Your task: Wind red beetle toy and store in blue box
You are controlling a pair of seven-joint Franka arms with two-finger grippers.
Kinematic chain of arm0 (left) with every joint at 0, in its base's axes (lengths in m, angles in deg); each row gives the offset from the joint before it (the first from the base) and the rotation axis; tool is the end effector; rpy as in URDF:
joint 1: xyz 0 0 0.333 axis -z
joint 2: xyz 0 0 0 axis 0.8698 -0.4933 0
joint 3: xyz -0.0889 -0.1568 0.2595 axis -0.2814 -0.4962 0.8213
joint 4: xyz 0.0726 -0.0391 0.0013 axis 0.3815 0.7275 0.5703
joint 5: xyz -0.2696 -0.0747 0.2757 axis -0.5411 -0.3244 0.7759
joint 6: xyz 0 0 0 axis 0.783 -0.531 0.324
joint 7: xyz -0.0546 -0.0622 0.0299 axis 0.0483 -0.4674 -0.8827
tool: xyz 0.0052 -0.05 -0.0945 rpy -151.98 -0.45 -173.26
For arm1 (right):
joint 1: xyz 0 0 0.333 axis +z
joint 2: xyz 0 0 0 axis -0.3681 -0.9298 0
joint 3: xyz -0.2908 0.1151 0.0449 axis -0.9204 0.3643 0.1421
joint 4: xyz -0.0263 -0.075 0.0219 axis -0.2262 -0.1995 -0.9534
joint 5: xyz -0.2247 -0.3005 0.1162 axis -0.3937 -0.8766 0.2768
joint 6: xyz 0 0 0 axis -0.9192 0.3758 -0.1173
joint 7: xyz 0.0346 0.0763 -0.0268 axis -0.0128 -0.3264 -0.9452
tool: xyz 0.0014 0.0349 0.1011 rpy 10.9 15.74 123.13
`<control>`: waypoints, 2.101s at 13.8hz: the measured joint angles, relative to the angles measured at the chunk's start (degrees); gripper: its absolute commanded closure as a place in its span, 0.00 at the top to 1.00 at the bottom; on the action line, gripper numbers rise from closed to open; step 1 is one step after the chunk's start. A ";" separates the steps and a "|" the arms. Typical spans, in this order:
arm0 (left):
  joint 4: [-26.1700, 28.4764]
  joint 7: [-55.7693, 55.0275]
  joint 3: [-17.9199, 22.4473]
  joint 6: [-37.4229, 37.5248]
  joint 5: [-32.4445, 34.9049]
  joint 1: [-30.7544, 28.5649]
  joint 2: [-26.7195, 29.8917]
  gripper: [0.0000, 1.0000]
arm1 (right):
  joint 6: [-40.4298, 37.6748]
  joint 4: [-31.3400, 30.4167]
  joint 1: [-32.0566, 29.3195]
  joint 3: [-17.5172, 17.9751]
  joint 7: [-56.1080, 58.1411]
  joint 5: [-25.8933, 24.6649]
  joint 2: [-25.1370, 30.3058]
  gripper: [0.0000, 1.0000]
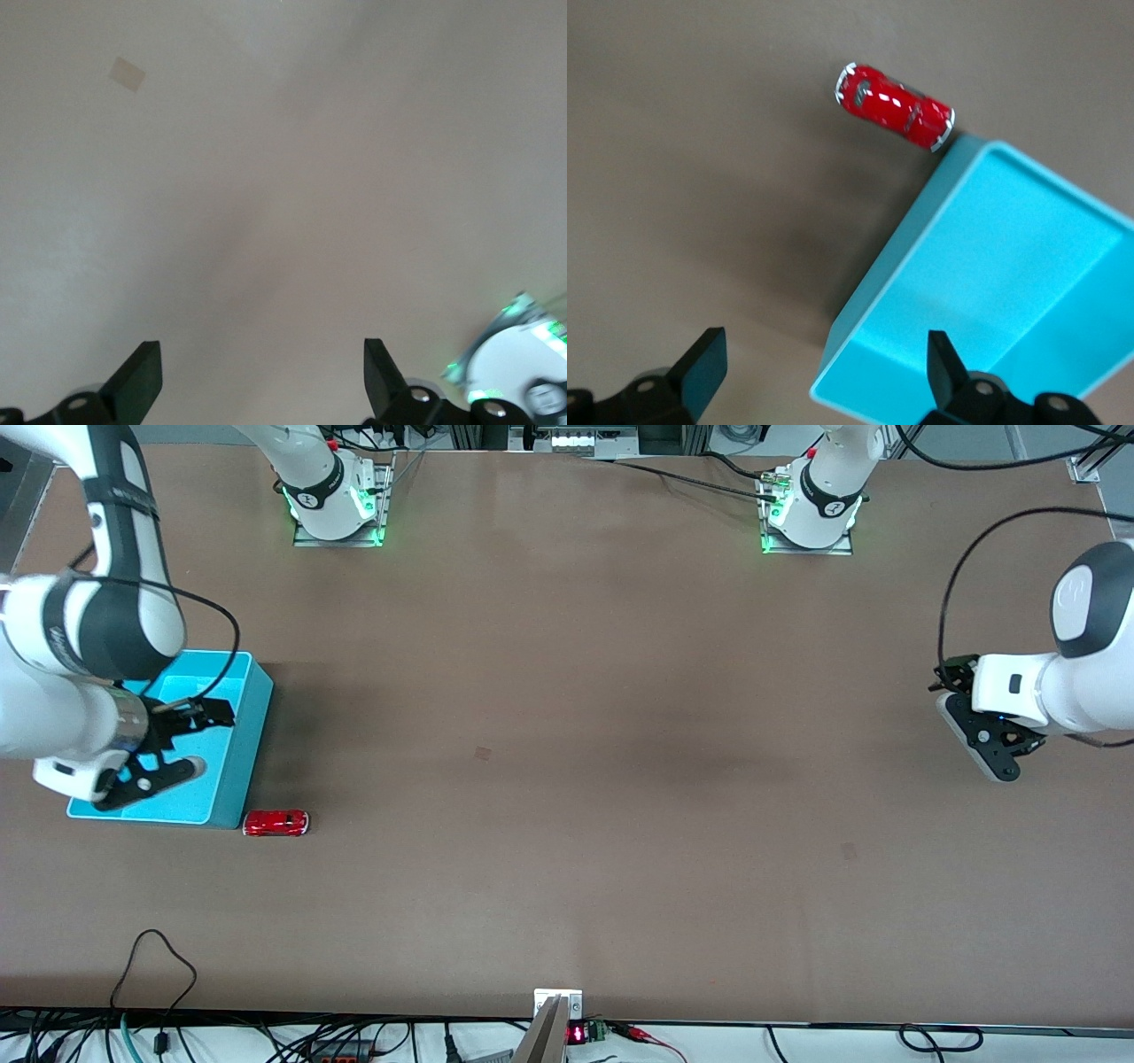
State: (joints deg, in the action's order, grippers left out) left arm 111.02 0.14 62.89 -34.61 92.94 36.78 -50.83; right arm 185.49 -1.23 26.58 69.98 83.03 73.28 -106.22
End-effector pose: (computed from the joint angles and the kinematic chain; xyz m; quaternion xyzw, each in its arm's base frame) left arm 0.6042 0.0193 0.4520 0.9003 -0.4100 -0.1399 0.0419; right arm 0.6537 0.0087 0.4030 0.9596 0.2523 -0.1243 0.0084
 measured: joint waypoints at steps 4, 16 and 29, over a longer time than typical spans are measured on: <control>-6.21 -18.84 -5.52 9.58 -0.03 0.10 0.07 1.00 | 14.01 -3.29 0.57 0.17 24.39 -0.01 -3.76 1.00; 4.40 -44.32 20.67 -1.39 -9.06 25.68 16.80 1.00 | 37.17 -7.34 -0.59 1.26 54.79 0.00 -14.45 1.00; 7.88 -47.69 21.26 -3.58 -9.07 26.27 19.10 1.00 | 42.78 -10.13 -2.04 2.33 55.02 4.00 -16.33 0.00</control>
State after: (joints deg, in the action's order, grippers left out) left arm 118.89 -47.55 84.14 -38.19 83.87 63.05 -31.74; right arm 228.27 -11.37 24.54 72.31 138.04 77.28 -122.55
